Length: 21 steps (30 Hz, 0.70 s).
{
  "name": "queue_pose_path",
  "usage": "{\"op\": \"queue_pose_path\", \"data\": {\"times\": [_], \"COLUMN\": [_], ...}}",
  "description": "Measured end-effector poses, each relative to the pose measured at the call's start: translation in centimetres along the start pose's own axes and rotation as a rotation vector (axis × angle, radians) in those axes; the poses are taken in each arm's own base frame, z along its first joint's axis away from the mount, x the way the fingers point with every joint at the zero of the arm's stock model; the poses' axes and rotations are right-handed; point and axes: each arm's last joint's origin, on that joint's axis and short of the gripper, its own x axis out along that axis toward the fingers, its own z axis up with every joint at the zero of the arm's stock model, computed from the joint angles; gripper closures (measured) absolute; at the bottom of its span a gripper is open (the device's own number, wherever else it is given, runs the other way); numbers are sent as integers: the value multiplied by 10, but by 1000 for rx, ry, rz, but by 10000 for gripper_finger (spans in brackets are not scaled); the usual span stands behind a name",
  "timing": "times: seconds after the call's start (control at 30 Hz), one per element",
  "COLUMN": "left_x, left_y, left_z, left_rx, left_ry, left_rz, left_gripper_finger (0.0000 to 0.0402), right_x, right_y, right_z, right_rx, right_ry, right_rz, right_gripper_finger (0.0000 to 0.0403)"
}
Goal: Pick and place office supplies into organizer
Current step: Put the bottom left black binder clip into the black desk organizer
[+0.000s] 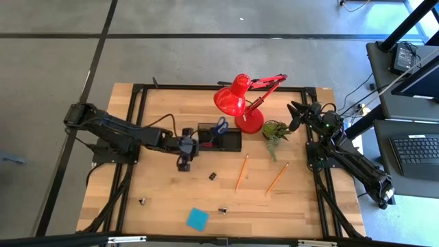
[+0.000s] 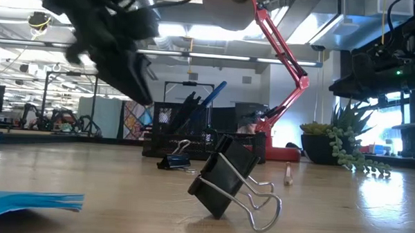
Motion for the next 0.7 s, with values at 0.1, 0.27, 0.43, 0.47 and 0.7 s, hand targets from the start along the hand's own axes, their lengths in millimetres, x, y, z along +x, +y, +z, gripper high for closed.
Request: {"op": "queue_pose_path", "data": {"times": [0.1,0.27,0.43,0.47,0.7], "left_x": [-10,-20,-24,-25,-33], "left_y": [-7,-18,-24,-24,-27], "left_z": [-3,-10,-23,-27,-43], "left_rx": [-130,-427,-558,-597,-882], "left_ry": [33,174,385,439,746], "left_rz": [-161,-368,-438,-437,-409], "left_gripper_finger": [290,290,290,290,290], "right_x": [0,0,0,0,0], "right_y": [0,0,0,0,0], "right_z": [0,0,0,0,0], "right_rx": [4,5,4,4,3], "right_ry": [0,0,0,0,0], "right_rz": [0,0,0,0,0], "right_gripper_finger": [258,258,258,258,258]}}
